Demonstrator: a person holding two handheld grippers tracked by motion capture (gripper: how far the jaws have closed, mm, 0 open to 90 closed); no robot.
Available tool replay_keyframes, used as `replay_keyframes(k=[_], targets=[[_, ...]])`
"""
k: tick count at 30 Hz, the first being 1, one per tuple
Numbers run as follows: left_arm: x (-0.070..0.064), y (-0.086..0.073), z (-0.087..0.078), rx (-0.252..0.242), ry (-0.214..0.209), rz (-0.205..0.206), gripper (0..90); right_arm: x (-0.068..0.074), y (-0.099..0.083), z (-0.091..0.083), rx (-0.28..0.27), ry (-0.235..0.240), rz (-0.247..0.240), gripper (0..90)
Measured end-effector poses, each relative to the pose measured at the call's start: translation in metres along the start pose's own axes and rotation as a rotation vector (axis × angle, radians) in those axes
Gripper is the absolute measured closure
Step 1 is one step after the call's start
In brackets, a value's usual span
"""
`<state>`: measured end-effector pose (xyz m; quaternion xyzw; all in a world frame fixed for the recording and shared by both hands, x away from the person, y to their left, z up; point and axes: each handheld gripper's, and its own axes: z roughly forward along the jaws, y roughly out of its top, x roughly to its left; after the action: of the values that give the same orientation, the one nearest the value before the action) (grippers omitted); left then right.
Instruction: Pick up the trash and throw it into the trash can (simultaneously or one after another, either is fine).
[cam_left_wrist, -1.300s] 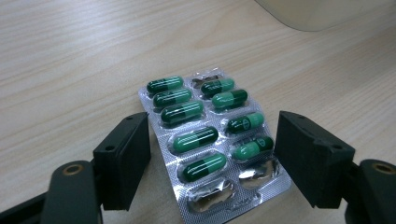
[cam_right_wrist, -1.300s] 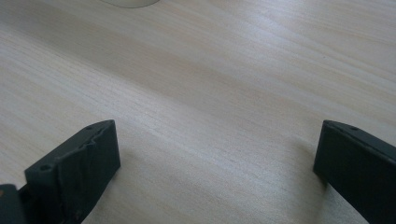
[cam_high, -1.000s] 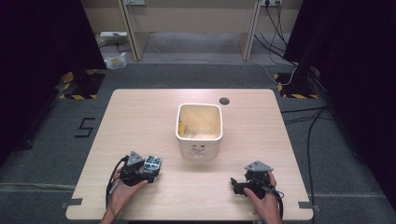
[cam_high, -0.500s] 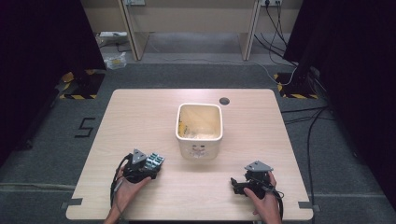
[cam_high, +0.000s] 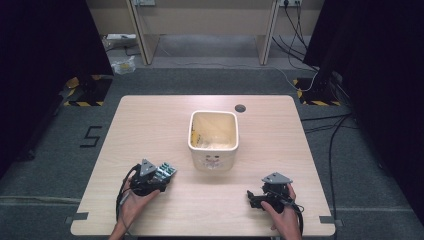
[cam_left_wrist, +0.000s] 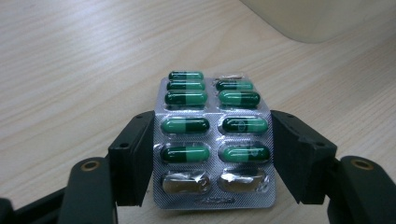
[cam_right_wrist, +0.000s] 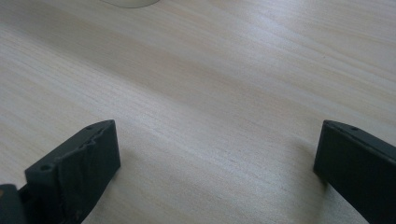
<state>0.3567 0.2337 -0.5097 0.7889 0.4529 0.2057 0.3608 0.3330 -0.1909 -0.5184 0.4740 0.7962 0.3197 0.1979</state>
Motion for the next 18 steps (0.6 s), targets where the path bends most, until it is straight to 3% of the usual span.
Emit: replay_keyframes(k=[18], targets=[[0.018,0.017,-0.022,-0.052,-0.034,-0.026,34.1,0.0,0.0,0.0,0.001,0.001,0.001,0.4]])
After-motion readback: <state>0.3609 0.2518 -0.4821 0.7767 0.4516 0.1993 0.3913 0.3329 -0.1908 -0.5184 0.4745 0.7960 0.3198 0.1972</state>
